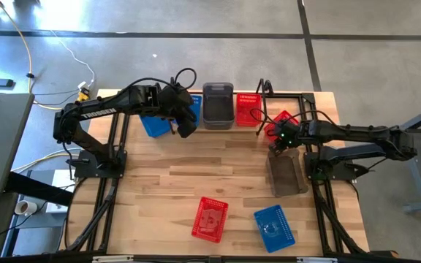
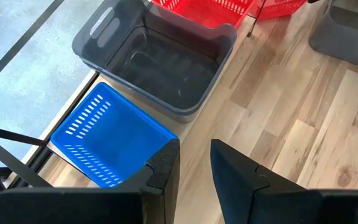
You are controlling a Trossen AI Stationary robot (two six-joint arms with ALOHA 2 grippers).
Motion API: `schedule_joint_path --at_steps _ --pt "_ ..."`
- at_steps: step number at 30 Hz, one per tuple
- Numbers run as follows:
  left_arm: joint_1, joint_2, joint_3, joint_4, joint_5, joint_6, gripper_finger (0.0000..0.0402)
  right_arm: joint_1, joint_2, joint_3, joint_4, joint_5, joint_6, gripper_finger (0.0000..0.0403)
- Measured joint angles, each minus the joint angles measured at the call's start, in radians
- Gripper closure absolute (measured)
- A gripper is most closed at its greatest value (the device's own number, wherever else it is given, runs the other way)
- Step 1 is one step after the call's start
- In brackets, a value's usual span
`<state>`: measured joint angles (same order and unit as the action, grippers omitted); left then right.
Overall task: Stack baskets on shelf by color
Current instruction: Stack the top red bin on the red bin on the shelf
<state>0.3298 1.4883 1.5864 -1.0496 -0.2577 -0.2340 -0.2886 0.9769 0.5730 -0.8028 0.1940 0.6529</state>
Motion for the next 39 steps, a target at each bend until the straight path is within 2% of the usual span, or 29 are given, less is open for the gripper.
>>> schedule_joint_path --at_steps 17,20,25,27,35,39 --pt "0.0 0.0 0.0 0.0 0.0 0.001 0.0321 -0.034 0.162 -0.008 0.039 -0.001 0.023 0.0255" --pt "0.0 0.0 0.0 0.0 0.0 0.002 0.0321 -0.053 0.17 -0.008 0.041 -0.012 0.022 0.0282" --pt "0.0 0.0 0.0 0.0 0.0 0.002 0.0321 -0.061 0.168 -0.001 0.036 -0.023 0.011 0.0372" --pt "0.0 0.0 0.0 0.0 0.0 0.007 0.0321 -0.061 0.168 0.009 0.035 -0.022 -0.001 0.0394" --pt "0.0 0.0 0.0 0.0 0.0 0.01 0.0321 -0.055 0.16 0.104 -0.04 0.018 -0.003 0.0399" --pt "0.0 0.0 0.001 0.0 0.0 0.01 0.0321 -0.044 0.15 0.171 -0.136 0.041 0.007 0.0401"
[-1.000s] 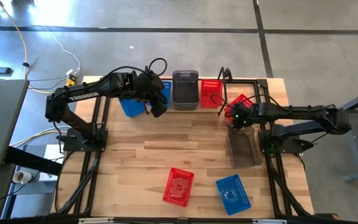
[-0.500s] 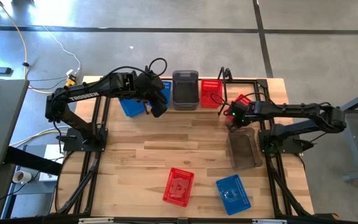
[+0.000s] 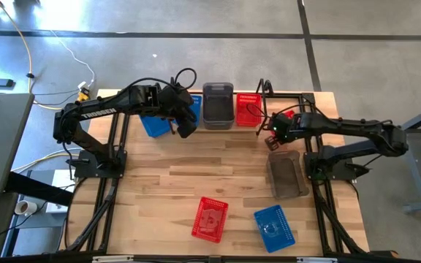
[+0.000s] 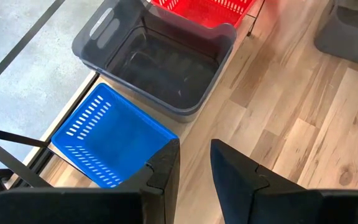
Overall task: Stack baskets on shelf by color
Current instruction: Stack the top red bin on the red bin on the shelf
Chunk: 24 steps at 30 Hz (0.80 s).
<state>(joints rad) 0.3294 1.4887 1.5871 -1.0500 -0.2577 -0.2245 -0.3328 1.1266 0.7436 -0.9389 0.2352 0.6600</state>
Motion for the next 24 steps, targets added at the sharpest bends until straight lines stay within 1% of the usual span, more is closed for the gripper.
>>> schedule_joint_path --at_steps 4,11,14,18,24 --pt "0.0 0.0 0.0 0.0 0.0 0.001 0.0321 0.011 -0.028 0.066 -0.088 0.014 0.038 0.0402" --pt "0.0 0.0 0.0 0.0 0.0 0.018 0.0321 0.014 -0.107 0.165 -0.17 0.061 0.083 0.0402" --pt "0.0 0.0 0.0 0.0 0.0 0.018 0.0321 0.014 -0.134 0.219 -0.195 0.105 0.08 0.0402" --pt "0.0 0.0 0.0 0.001 0.0 0.017 0.0321 0.014 -0.147 0.312 -0.22 0.178 0.037 0.0402" --pt "0.0 0.0 0.0 0.001 0.0 0.016 0.0321 0.014 -0.147 0.453 -0.195 0.263 -0.102 0.0403"
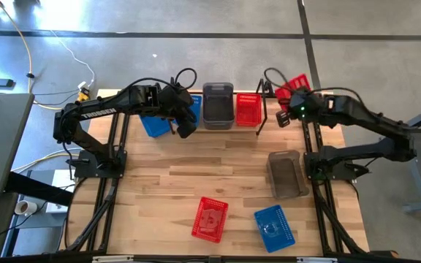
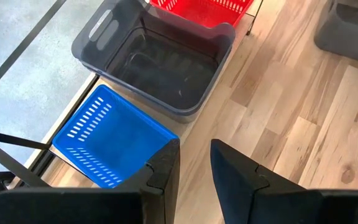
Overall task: Stack baskets on shelf by color
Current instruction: Stack the top red bin on the red bin on the shelf
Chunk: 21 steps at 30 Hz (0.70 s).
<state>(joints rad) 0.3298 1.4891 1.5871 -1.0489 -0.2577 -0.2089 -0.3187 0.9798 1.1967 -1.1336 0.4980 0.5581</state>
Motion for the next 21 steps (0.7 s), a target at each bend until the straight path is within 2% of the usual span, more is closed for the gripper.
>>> schedule_joint_path --at_steps 5,10,15,21 --pt "0.0 0.0 0.0 0.0 0.0 0.0 0.0321 -0.001 0.002 0.071 0.089 0.029 -0.188 0.0403" --pt "0.0 0.0 0.0 0.0 0.0 0.0 0.0321 -0.002 0.005 0.08 0.259 0.015 -0.427 0.0403" --pt "0.0 0.0 0.0 0.0 0.0 0.0 0.0321 -0.001 0.045 0.08 0.346 -0.07 -0.679 0.0403" --pt "0.0 0.0 0.0 0.0 0.0 0.0 0.0321 0.005 0.139 0.08 0.312 -0.157 -0.808 0.0403"
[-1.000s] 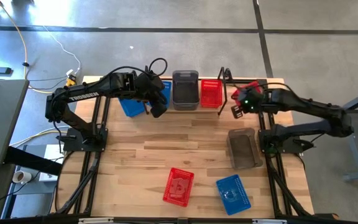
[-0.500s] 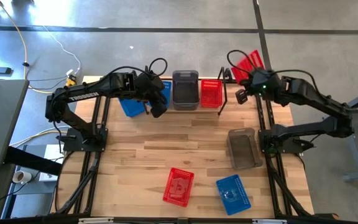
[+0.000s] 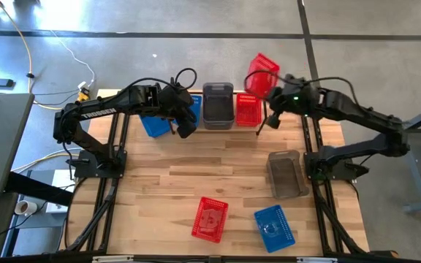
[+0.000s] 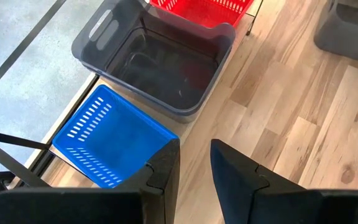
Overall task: Stack baskets on shelf by color
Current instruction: Stack the top red bin on the red bin on the shelf
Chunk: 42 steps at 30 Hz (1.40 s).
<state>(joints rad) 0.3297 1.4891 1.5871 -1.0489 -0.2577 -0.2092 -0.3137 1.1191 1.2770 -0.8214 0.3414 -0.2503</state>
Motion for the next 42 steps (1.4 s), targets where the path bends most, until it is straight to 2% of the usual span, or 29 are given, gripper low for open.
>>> schedule_joint_path --at_steps 4,11,25,34,42 --pt "0.0 0.0 0.0 0.0 0.0 0.0 0.0321 0.025 0.066 0.0 -0.051 -0.002 -0.048 0.0403" --pt "0.0 0.0 0.0 0.0 0.0 0.0 0.0321 0.053 0.168 0.0 -0.115 -0.065 -0.062 0.0403" --pt "0.0 0.0 0.0 0.0 0.0 0.0 0.0321 0.014 0.315 -0.001 -0.213 -0.058 -0.065 0.0403" --pt "0.0 0.0 0.0 0.0 0.0 0.0 0.0321 -0.021 0.343 -0.001 -0.198 -0.069 -0.114 0.0403" --pt "0.0 0.0 0.0 0.001 0.0 0.002 0.0321 -0.054 0.343 -0.001 -0.163 -0.137 -0.125 0.0403"
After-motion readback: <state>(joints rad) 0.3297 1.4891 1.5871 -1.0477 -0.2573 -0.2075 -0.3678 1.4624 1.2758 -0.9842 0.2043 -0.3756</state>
